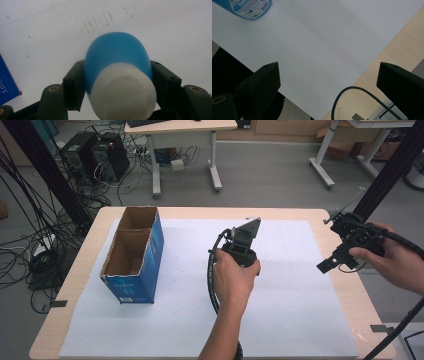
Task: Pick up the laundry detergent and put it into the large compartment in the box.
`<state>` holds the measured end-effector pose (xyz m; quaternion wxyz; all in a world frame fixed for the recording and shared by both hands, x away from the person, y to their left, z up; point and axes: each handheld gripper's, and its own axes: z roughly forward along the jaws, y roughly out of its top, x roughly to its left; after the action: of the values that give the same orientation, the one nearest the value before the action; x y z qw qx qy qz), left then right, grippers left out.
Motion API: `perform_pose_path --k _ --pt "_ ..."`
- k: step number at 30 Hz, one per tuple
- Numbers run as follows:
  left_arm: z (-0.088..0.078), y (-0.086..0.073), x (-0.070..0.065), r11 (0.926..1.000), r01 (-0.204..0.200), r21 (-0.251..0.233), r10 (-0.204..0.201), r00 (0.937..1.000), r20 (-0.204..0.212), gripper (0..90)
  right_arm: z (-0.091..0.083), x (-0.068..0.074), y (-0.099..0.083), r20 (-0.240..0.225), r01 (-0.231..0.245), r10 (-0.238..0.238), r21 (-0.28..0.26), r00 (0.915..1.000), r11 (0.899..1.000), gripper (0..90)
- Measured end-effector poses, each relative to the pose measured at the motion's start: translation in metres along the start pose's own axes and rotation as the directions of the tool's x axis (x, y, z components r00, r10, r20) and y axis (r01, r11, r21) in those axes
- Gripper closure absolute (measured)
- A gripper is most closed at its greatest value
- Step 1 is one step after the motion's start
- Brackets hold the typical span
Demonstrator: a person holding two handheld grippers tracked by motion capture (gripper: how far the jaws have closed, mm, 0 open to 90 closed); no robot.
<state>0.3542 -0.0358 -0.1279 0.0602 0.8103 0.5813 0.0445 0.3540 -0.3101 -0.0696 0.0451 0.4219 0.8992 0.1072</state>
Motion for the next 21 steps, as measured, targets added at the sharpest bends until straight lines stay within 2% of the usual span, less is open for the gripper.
perform_pose_path --k 1,4,5,7,8,9,10,11,15,16,17,18,19,20,21 --pt "-0.001 0.002 0.001 0.9998 -0.012 0.015 0.012 0.9999 0.002 37.2 0.001 0.0 0.001 -0.001 -0.001 0.001 0.004 1.0 1.0 5.1" --pt "-0.004 0.003 -0.001 0.9996 -0.019 0.021 0.019 0.9998 -0.006 37.3 0.002 -0.001 0.001 0.001 -0.002 0.002 0.005 1.0 1.0 5.1" --pt "-0.011 0.001 -0.002 0.9997 -0.023 0.013 0.023 0.9997 -0.011 37.3 0.002 -0.001 0.001 -0.001 -0.003 0.003 0.005 1.0 1.0 5.1" --pt "-0.015 0.001 -0.002 0.9997 -0.023 0.01 0.023 0.9997 -0.011 37.3 0.002 0.0 0.001 0.0 -0.004 0.004 0.006 1.0 1.0 5.1" --pt "-0.027 -0.001 0.002 0.9998 -0.022 -0.003 0.021 0.9998 -0.005 37.3 0.002 0.0 0.001 0.001 0.0 0.0 0.006 1.0 1.0 5.1" --pt "-0.027 -0.001 0.002 0.9998 -0.022 -0.003 0.021 0.9998 -0.005 37.3 0.002 0.0 0.001 0.001 0.0 0.0 0.006 1.0 1.0 5.1" --pt "-0.043 -0.004 0.007 0.9997 -0.015 -0.02 0.015 0.9999 0.005 37.3 0.0 0.001 0.002 0.001 0.001 -0.001 0.004 1.0 1.0 5.1" --pt "-0.043 -0.004 0.007 0.9997 -0.015 -0.02 0.015 0.9999 0.005 37.3 0.0 0.001 0.002 0.001 0.001 -0.001 0.004 1.0 1.0 5.1" --pt "-0.082 -0.008 0.017 0.9982 -0.001 -0.06 0.002 0.9999 0.015 37.3 -0.003 0.005 0.005 0.009 0.002 -0.002 0.005 1.0 1.0 5.1" --pt "-0.103 -0.008 0.021 0.9968 0.003 -0.08 -0.002 0.9999 0.011 37.3 -0.004 0.007 0.008 0.011 0.006 -0.006 0.007 0.9999 1.0 5.1" --pt "-0.103 -0.008 0.021 0.9968 0.003 -0.08 -0.002 0.9999 0.011 37.3 -0.004 0.007 0.008 0.011 0.006 -0.006 0.007 0.9999 1.0 5.1" --pt "-0.113 -0.007 0.022 0.9965 0.005 -0.084 -0.005 1.0 0.003 37.3 -0.005 0.01 0.011 0.01 0.009 -0.009 0.002 0.9999 1.0 5.1" --pt "-0.134 -0.005 0.024 0.9955 0.01 -0.095 -0.011 0.9999 -0.011 37.3 -0.005 0.011 0.012 0.008 0.012 -0.012 0.001 0.9999 1.0 5.1" --pt "-0.134 -0.005 0.024 0.9955 0.01 -0.095 -0.011 0.9999 -0.011 37.3 -0.005 0.011 0.012 0.008 0.012 -0.012 0.001 0.9999 1.0 5.1" --pt "-0.141 -0.005 0.026 0.9951 0.007 -0.098 -0.009 0.9998 -0.015 37.3 -0.006 0.012 0.014 0.004 0.02 -0.02 -0.001 0.9998 1.0 5.1"
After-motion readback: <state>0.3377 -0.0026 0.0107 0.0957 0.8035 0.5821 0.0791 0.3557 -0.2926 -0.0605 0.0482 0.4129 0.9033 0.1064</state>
